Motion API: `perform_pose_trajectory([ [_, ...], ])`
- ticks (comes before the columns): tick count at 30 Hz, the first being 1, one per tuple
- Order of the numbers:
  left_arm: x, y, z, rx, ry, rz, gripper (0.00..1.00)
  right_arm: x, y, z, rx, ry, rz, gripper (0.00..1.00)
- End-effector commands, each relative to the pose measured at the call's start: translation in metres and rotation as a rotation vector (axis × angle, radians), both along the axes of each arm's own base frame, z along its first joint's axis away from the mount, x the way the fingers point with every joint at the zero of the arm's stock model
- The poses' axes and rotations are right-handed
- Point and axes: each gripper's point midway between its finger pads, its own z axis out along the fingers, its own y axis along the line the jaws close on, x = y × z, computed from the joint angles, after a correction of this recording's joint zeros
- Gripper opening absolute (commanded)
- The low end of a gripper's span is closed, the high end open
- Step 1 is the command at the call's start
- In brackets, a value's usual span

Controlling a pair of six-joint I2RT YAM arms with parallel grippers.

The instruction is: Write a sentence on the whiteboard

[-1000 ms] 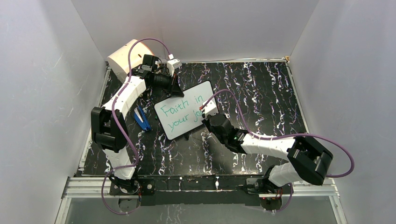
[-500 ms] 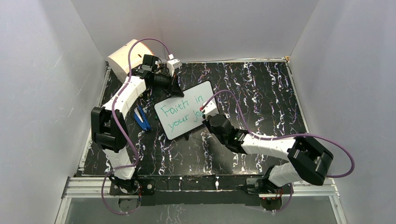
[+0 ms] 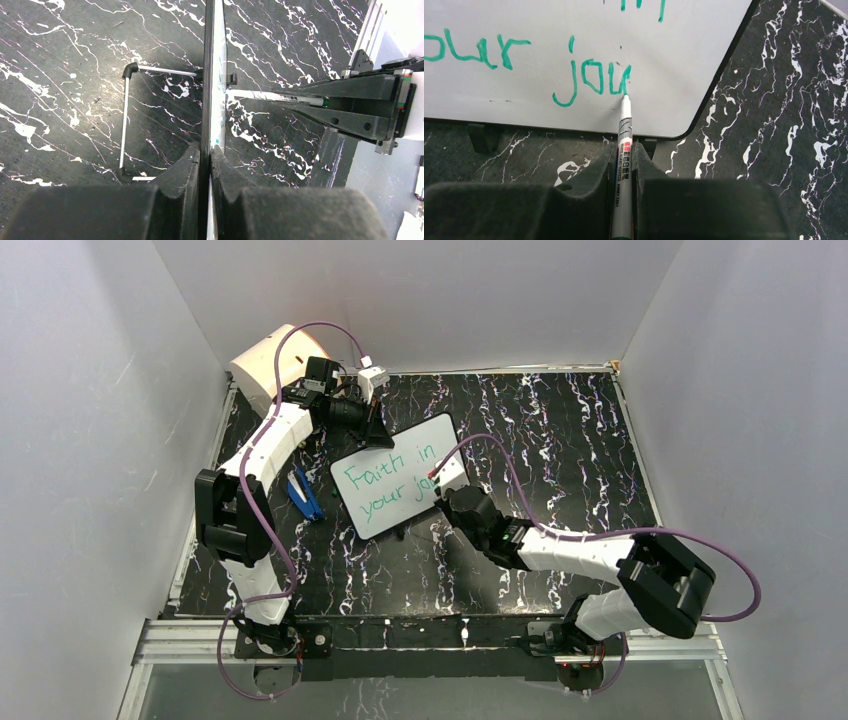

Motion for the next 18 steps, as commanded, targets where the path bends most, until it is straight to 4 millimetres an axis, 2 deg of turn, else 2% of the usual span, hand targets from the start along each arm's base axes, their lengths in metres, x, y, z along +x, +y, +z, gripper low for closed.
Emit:
perform_pose_trajectory([
  [1, -0.008, 0.012, -0.039, 0.130, 0.088, 0.028, 0.00, 0.005, 0.002, 0.037, 0.110, -0.068, -0.016, 0.00],
  [18, -0.008, 0.013, -0.040, 0.137, 0.089, 0.030, 0.00, 0.011, 0.006, 0.049, 0.141, -0.105, 0.002, 0.00],
])
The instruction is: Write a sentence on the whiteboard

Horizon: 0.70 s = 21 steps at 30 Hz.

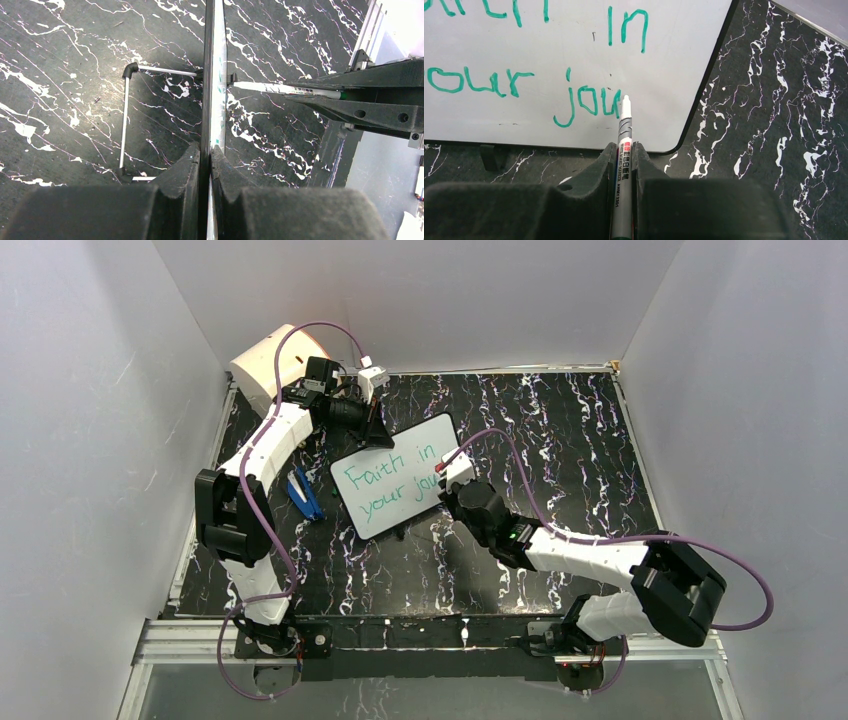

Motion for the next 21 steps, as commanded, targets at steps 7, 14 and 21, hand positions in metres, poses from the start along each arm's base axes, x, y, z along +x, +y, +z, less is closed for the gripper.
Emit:
perform_pose_trajectory([
  [7, -0.008, 0.012, -0.040, 0.134, 0.091, 0.028, 0.00, 0.009, 0.010, 0.021, 0.066, -0.057, 0.004, 0.00],
  [14, -0.009, 0.013, -0.040, 0.133, 0.090, 0.028, 0.00, 0.015, 0.010, 0.025, 0.076, -0.074, -0.015, 0.00],
  [21, -0.008, 0.013, -0.040, 0.133, 0.091, 0.028, 0.00, 0.019, 0.009, 0.023, 0.076, -0.071, -0.020, 0.00],
])
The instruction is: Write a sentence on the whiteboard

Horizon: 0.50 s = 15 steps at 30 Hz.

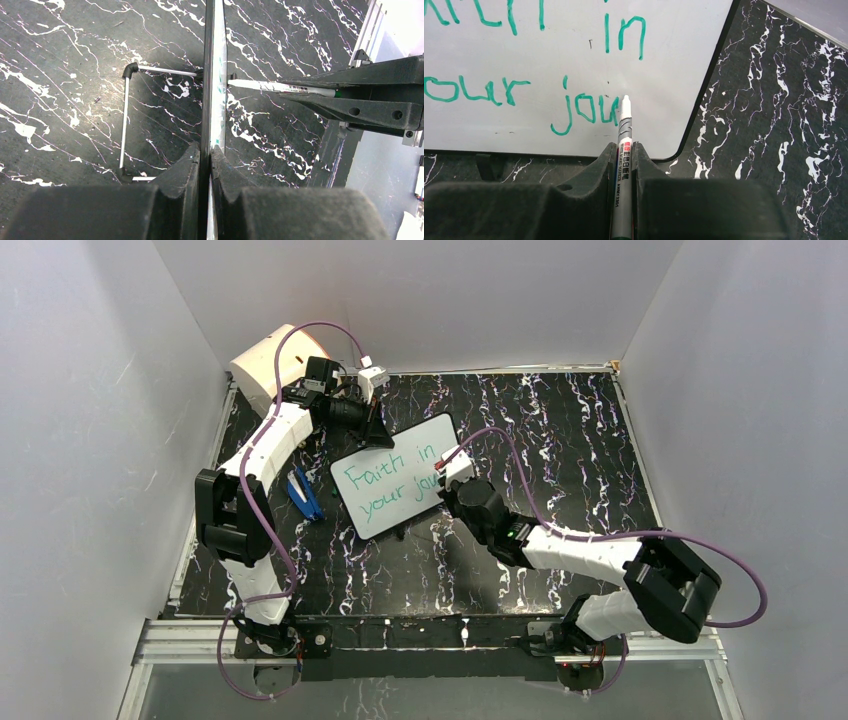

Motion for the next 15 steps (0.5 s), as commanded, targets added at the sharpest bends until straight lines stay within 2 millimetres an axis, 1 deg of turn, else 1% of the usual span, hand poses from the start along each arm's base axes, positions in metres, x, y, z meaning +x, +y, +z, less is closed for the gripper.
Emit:
perform_pose_trajectory([
  [1, -0.008, 0.013, -0.041, 0.134, 0.092, 0.029, 0.00, 0.012, 0.007, 0.023, 0.060, -0.059, -0.018, 0.00],
  [10, -0.009, 0.012, -0.042, 0.135, 0.096, 0.027, 0.00, 0.014, 0.010, 0.014, 0.045, -0.035, -0.008, 0.00],
  [15, -0.008, 0.012, -0.041, 0.133, 0.093, 0.027, 0.00, 0.010, 0.003, 0.003, 0.015, 0.002, -0.024, 0.00],
])
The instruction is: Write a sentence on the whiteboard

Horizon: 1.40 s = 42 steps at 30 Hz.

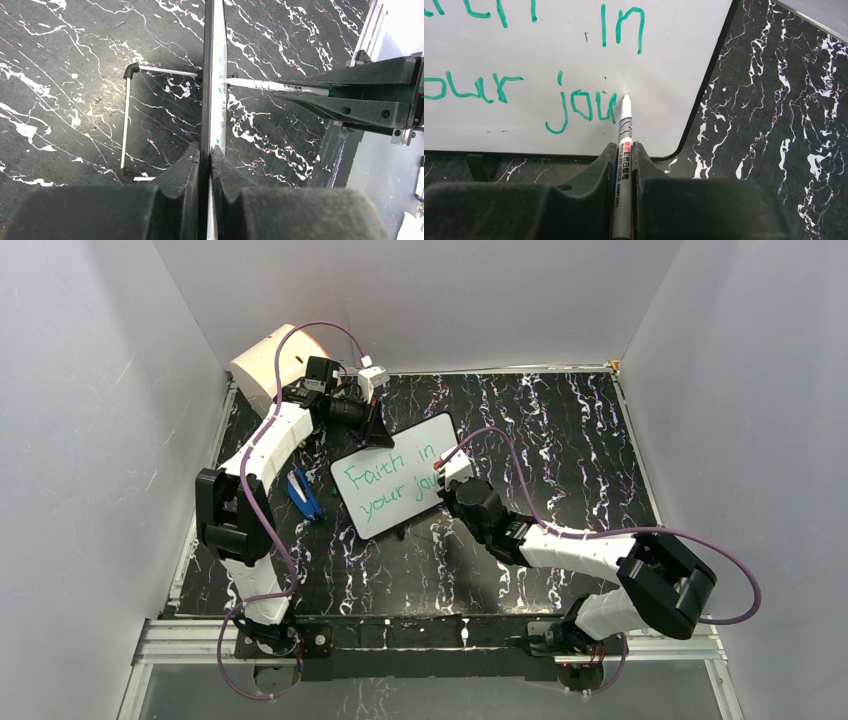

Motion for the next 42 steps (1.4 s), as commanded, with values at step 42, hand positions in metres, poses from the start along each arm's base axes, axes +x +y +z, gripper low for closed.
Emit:
perform_pose_trajectory([
  [42, -0.010, 0.012, -0.043, 0.134, 0.104, 0.023, 0.00, 0.006, 0.007, 0.028, 0.088, -0.024, -0.020, 0.00],
])
